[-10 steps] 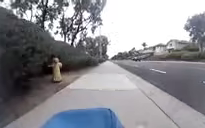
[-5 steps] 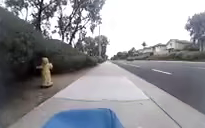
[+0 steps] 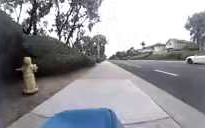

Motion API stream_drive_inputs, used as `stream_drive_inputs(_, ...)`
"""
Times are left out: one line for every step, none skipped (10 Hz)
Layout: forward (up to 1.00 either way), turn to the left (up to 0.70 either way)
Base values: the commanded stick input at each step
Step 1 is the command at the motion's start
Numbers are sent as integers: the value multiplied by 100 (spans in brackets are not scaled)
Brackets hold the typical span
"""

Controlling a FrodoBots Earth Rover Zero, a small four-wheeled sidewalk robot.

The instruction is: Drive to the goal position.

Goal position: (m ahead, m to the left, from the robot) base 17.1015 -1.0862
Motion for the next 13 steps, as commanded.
stream_drive_inputs(100, 0)
stream_drive_inputs(100, 0)
stream_drive_inputs(100, 0)
stream_drive_inputs(100, 0)
stream_drive_inputs(100, 0)
stream_drive_inputs(100, 0)
stream_drive_inputs(100, 0)
stream_drive_inputs(100, 0)
stream_drive_inputs(100, 0)
stream_drive_inputs(100, 0)
stream_drive_inputs(100, 0)
stream_drive_inputs(100, 0)
stream_drive_inputs(100, 0)
